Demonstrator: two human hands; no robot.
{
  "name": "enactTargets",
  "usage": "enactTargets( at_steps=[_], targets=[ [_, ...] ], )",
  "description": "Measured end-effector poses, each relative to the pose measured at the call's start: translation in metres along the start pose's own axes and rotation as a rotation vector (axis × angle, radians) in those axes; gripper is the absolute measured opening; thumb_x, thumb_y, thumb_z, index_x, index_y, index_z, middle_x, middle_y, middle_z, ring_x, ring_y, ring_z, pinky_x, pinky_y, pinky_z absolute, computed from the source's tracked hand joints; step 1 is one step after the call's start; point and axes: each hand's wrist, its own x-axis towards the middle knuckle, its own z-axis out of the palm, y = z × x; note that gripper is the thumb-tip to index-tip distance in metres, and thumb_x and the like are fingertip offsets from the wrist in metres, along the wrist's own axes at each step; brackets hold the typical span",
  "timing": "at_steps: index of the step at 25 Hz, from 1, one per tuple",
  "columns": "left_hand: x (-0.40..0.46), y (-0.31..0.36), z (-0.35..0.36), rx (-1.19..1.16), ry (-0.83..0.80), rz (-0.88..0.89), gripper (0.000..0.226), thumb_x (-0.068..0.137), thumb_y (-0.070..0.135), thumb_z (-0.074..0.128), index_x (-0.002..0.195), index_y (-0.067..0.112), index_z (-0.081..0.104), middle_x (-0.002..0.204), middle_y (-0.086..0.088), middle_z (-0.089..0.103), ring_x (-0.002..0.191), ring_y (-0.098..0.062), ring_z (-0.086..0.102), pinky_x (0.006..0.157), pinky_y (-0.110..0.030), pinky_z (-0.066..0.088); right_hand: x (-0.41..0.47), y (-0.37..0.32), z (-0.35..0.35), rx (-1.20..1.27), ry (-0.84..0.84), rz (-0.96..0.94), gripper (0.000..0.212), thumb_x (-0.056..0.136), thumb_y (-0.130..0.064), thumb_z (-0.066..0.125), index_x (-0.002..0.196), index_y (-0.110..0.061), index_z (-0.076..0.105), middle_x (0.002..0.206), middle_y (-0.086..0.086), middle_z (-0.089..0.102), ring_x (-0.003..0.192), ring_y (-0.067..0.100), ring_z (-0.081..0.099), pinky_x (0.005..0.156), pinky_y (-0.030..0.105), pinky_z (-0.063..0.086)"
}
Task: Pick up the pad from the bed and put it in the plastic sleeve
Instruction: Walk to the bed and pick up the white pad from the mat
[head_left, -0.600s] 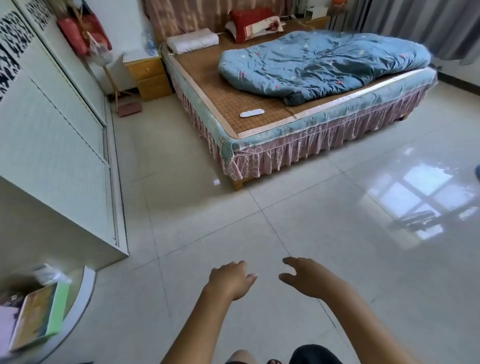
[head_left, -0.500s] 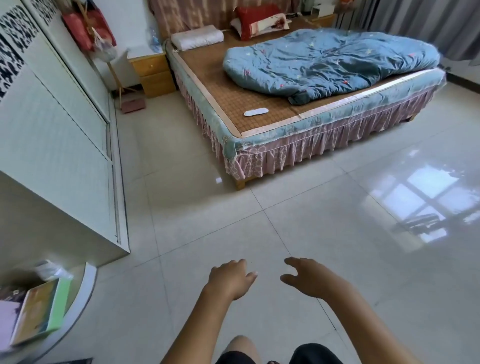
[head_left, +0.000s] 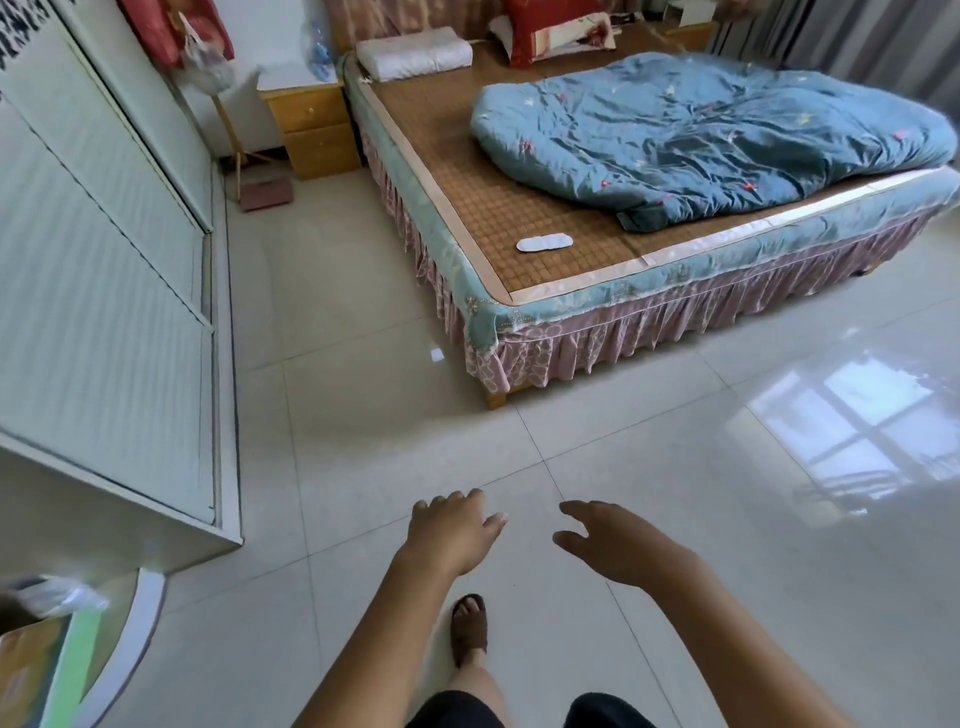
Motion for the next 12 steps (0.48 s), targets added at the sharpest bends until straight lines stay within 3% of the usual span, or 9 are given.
enactTargets(
  at_steps=[6,12],
  targets=[
    [0.095,-0.022,-0.072,0.034,-0.029,0.040,0.047,0.096,0.046,0.029,0.125,0.012,0.044,0.130,-0.014,0.054,0.120,-0.032,0.048,0.102,-0.043,0.032,0.084,-0.030,-0.076,0.013,0.018,0.048,0.050,0.095,-0.043,0.041,0.139,-0.021,0.035,0.136,0.007,0.051,0.124,0.026,0.047,0.104,0.041,0.040],
    [0.192,-0.014,-0.129,0.092,-0.089,0.062,0.045,0.096,0.044,0.030,0.119,0.009,0.046,0.129,-0.015,0.054,0.120,-0.033,0.047,0.101,-0.042,0.032,0.167,-0.017,-0.143,0.061,-0.008,0.092,0.050,0.095,-0.042,0.041,0.140,-0.020,0.034,0.141,0.007,0.047,0.128,0.026,0.044,0.106,0.040,0.037]
  ],
)
